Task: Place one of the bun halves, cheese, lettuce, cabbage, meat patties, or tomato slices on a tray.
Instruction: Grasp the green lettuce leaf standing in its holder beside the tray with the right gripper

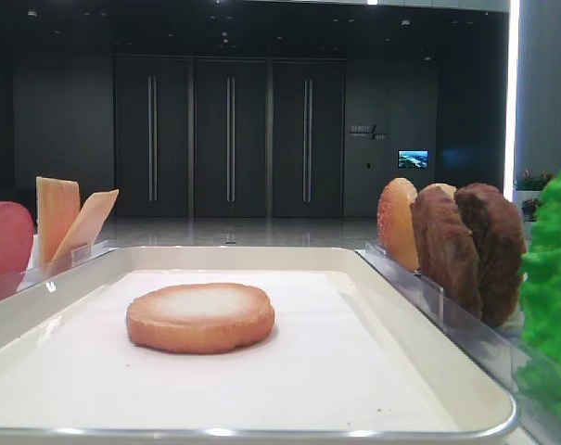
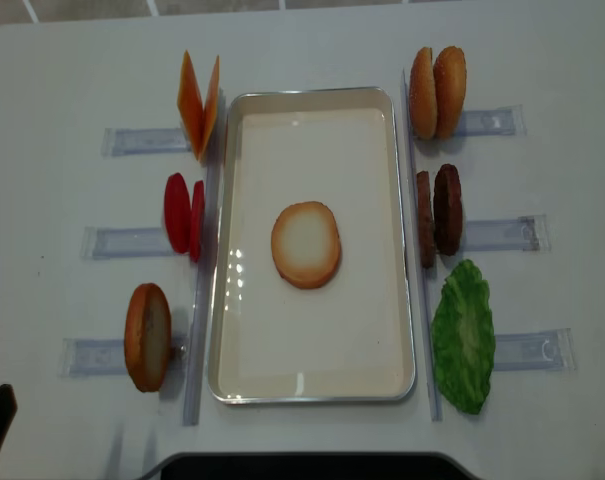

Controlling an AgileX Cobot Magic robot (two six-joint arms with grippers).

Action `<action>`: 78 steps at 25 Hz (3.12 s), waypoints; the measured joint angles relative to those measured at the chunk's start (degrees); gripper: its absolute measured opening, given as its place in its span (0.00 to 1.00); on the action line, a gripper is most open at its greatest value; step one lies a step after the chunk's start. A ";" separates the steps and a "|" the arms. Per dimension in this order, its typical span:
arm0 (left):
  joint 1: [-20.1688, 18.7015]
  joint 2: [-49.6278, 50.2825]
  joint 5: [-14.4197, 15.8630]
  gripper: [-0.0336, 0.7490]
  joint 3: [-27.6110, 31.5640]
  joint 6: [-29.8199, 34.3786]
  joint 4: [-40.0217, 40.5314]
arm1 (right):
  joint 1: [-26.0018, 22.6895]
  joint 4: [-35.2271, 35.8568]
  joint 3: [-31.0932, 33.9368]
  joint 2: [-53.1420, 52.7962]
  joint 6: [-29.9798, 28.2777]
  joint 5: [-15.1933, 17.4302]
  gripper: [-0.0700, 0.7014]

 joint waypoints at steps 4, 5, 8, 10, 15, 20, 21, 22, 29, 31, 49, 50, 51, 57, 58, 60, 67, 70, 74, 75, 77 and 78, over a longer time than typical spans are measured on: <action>0.00 0.00 0.00 0.48 0.00 0.00 0.00 | 0.00 0.00 0.00 0.00 0.00 0.00 0.63; 0.00 0.00 0.00 0.48 0.00 0.00 0.00 | 0.00 0.00 0.00 0.00 0.00 0.00 0.63; 0.00 0.00 0.00 0.48 0.00 0.00 0.00 | 0.00 0.00 0.00 0.00 0.00 0.00 0.63; 0.00 0.00 0.00 0.48 0.00 0.00 0.00 | 0.00 0.00 0.00 0.00 0.00 0.00 0.63; 0.00 0.00 0.00 0.48 0.00 0.00 0.00 | 0.00 0.00 0.00 0.00 0.00 0.00 0.63; 0.00 0.00 0.00 0.48 0.00 0.00 0.00 | 0.00 0.00 0.00 0.00 0.00 0.00 0.63; 0.00 0.00 0.00 0.48 0.00 0.00 0.00 | 0.00 0.00 0.00 0.00 0.00 0.00 0.63; 0.00 0.00 0.00 0.48 0.00 0.00 0.00 | 0.00 0.00 0.00 0.00 0.00 0.00 0.63; 0.00 0.00 0.00 0.48 0.00 0.00 0.00 | 0.00 0.35 0.00 0.59 0.33 -0.23 0.63; 0.00 0.00 0.00 0.48 0.00 0.00 0.00 | 0.00 0.28 0.00 5.46 1.57 -0.51 0.63; 0.00 0.00 0.00 0.48 0.00 0.00 -0.06 | 12.77 -3.95 -20.59 65.59 9.09 4.60 0.63; 0.00 0.00 0.00 0.48 0.00 0.00 -0.06 | 17.27 -4.86 -20.62 65.59 12.09 4.66 0.63; 0.00 0.00 0.00 0.48 0.00 0.00 -0.06 | 21.97 -5.83 -20.66 65.76 15.49 4.66 0.63; 0.00 0.00 0.00 0.48 0.00 0.00 -0.06 | 41.75 -9.01 -25.59 70.11 30.60 5.01 0.63; 0.00 0.00 0.00 0.48 0.00 0.00 -0.06 | 43.48 -9.06 -26.64 71.24 32.01 5.01 0.63; 0.00 0.00 0.00 0.48 0.00 0.00 -0.06 | 45.70 -9.09 -27.96 73.27 33.95 4.95 0.63; 0.00 0.00 0.00 0.48 0.00 0.00 -0.06 | 46.95 -9.39 -28.25 79.30 35.52 3.48 0.63; 0.00 0.00 0.00 0.48 0.00 0.00 -0.06 | 46.95 -9.39 -28.25 80.42 35.52 1.86 0.62; 0.00 0.00 0.00 0.48 0.00 0.00 -0.06 | 47.37 -9.44 -28.09 82.29 35.46 1.62 0.57; 0.00 0.00 0.00 0.48 0.00 0.00 -0.06 | 47.62 -9.50 -28.07 82.69 35.40 1.62 0.54; 0.00 0.00 0.00 0.48 0.00 0.00 -0.06 | 48.10 -9.44 -28.01 83.22 35.35 1.62 0.45; 0.00 0.00 0.00 0.48 0.00 0.00 -0.06 | 48.32 -9.50 -28.01 83.36 35.33 1.55 0.41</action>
